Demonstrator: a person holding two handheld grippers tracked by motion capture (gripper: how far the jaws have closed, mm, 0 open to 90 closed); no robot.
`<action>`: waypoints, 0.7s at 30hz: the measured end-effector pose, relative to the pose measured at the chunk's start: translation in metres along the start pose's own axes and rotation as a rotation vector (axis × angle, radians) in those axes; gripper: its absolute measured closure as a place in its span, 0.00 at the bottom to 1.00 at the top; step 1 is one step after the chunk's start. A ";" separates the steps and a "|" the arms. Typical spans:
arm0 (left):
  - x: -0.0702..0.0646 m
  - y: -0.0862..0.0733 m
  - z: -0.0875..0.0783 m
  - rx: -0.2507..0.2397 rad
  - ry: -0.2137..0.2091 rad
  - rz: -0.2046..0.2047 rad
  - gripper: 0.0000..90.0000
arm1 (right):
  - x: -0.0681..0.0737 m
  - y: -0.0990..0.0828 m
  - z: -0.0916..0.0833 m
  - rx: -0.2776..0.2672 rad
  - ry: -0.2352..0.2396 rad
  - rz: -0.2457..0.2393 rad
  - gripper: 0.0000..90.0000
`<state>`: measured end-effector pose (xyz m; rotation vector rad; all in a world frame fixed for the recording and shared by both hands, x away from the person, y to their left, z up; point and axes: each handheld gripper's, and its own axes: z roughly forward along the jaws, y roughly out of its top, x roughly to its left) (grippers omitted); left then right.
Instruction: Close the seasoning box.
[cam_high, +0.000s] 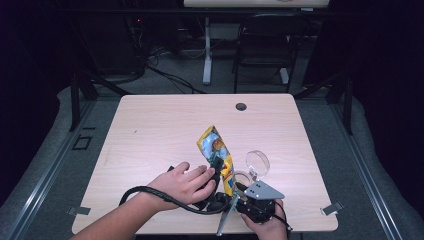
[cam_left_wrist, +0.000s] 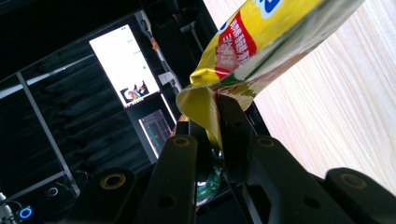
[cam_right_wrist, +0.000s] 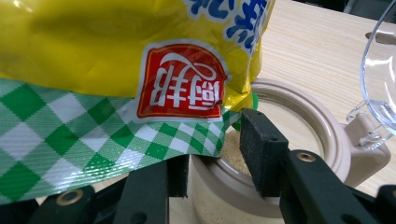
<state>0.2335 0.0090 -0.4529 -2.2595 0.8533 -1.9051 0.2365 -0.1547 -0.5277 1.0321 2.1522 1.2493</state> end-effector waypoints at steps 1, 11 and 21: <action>0.000 0.000 0.000 0.000 0.000 0.000 0.95 | 0.000 0.000 0.000 0.000 0.002 0.000 0.71; 0.001 0.000 0.000 -0.005 0.005 -0.002 0.95 | -0.001 0.000 0.000 0.004 0.002 -0.002 0.71; 0.002 0.001 -0.001 -0.007 0.004 -0.004 0.95 | -0.001 0.000 0.000 0.003 0.004 0.000 0.71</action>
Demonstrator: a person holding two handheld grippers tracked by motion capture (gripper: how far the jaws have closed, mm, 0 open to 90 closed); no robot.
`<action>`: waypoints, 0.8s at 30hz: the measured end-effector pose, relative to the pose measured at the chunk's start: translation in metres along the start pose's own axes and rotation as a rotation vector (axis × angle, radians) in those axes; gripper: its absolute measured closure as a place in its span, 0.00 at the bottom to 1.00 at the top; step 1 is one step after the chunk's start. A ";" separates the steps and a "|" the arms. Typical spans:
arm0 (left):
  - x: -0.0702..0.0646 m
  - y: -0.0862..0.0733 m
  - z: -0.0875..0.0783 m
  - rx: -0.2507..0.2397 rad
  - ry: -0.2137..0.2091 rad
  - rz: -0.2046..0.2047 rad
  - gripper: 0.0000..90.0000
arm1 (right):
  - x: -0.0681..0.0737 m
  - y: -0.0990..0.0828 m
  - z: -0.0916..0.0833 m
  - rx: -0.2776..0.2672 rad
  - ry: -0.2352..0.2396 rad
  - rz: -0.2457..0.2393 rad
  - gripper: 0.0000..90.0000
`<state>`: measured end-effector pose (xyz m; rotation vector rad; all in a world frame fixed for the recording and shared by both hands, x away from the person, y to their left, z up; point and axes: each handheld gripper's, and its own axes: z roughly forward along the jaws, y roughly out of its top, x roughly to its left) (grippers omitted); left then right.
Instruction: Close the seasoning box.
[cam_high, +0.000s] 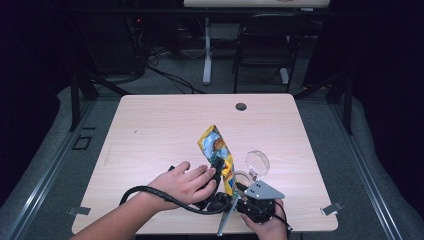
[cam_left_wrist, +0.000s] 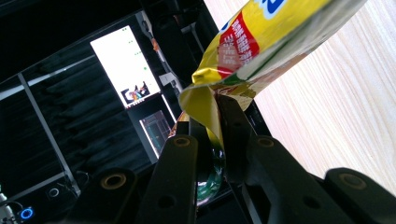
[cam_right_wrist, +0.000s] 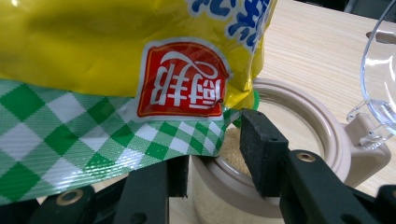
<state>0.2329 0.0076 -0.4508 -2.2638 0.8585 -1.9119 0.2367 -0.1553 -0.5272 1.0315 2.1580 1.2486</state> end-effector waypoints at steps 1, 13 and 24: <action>0.000 0.000 0.000 0.002 -0.002 0.000 0.95 | 0.000 0.000 0.000 -0.003 -0.001 0.003 0.71; 0.005 -0.001 -0.002 0.019 -0.011 0.015 0.95 | 0.000 0.001 -0.002 -0.019 -0.001 0.014 0.71; 0.008 -0.002 0.000 -0.017 0.004 -0.016 0.95 | -0.001 0.002 -0.007 -0.037 -0.005 0.014 0.70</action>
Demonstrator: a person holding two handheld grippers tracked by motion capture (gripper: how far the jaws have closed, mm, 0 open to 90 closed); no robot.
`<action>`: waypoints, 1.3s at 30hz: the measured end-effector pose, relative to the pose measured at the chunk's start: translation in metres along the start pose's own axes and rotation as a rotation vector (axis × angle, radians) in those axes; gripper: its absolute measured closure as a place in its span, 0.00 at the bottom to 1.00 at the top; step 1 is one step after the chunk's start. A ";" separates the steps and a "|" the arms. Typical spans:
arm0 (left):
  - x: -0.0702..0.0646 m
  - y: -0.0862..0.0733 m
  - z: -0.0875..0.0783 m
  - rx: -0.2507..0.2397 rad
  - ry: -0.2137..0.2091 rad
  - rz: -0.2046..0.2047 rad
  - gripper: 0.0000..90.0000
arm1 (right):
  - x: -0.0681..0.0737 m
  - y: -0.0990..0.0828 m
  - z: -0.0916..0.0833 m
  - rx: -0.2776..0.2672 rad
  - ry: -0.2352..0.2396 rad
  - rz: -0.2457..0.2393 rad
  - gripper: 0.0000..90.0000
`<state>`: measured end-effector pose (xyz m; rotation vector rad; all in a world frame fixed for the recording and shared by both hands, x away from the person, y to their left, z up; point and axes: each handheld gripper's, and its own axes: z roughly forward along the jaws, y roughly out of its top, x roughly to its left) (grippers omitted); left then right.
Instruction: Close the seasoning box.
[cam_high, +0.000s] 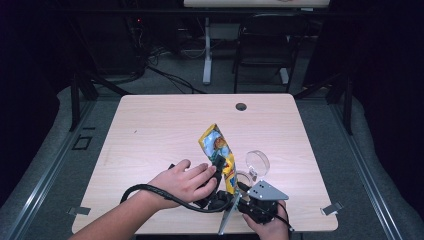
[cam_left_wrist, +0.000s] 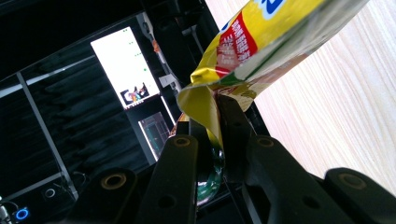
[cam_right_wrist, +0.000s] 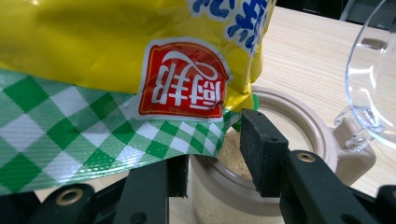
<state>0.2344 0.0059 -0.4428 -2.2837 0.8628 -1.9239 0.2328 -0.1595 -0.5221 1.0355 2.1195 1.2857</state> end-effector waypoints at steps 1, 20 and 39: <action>0.001 0.000 -0.001 0.006 -0.008 -0.002 0.95 | 0.000 0.000 -0.001 -0.001 0.000 0.002 0.70; 0.006 0.001 0.001 0.001 0.008 0.001 0.95 | -0.005 0.003 -0.009 -0.021 -0.018 0.018 0.83; 0.009 -0.002 0.002 0.010 -0.014 -0.014 0.95 | -0.004 0.005 -0.012 -0.022 -0.011 0.016 0.95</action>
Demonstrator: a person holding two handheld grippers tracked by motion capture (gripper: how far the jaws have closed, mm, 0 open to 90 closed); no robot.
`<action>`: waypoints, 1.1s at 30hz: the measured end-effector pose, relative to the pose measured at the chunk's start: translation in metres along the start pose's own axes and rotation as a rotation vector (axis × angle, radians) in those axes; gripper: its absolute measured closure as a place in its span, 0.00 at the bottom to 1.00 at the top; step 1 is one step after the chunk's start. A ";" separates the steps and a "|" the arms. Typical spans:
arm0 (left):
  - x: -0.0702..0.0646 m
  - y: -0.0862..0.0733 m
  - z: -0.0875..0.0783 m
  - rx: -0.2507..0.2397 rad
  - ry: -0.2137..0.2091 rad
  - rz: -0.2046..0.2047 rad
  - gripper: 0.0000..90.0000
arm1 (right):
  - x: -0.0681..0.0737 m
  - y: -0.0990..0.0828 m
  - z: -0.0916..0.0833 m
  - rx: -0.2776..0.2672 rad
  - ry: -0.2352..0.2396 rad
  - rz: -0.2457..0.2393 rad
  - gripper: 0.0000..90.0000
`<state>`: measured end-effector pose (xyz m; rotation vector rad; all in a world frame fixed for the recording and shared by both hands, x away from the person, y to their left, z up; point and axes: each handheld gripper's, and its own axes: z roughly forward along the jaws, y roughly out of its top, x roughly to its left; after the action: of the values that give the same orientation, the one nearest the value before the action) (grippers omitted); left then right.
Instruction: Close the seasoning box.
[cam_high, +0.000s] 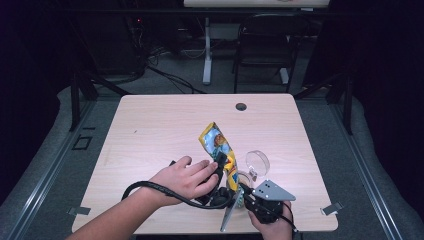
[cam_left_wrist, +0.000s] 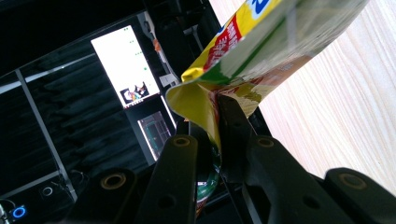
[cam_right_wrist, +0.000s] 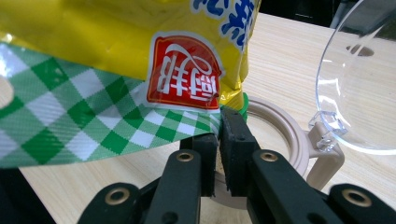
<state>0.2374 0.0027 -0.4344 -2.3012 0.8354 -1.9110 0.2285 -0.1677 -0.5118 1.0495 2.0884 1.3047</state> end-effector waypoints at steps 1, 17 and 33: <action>0.000 0.000 0.000 -0.001 0.002 -0.001 0.95 | 0.000 0.000 0.000 -0.004 0.000 -0.004 0.95; 0.000 0.002 0.001 -0.003 -0.002 0.000 0.95 | -0.002 0.000 -0.002 0.004 -0.005 0.002 0.96; 0.000 0.006 -0.001 -0.018 0.015 0.011 0.95 | -0.002 -0.002 -0.004 0.019 0.000 0.008 0.97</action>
<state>0.2345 -0.0024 -0.4369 -2.2907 0.8678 -1.9267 0.2263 -0.1720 -0.5115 1.0675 2.1027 1.2908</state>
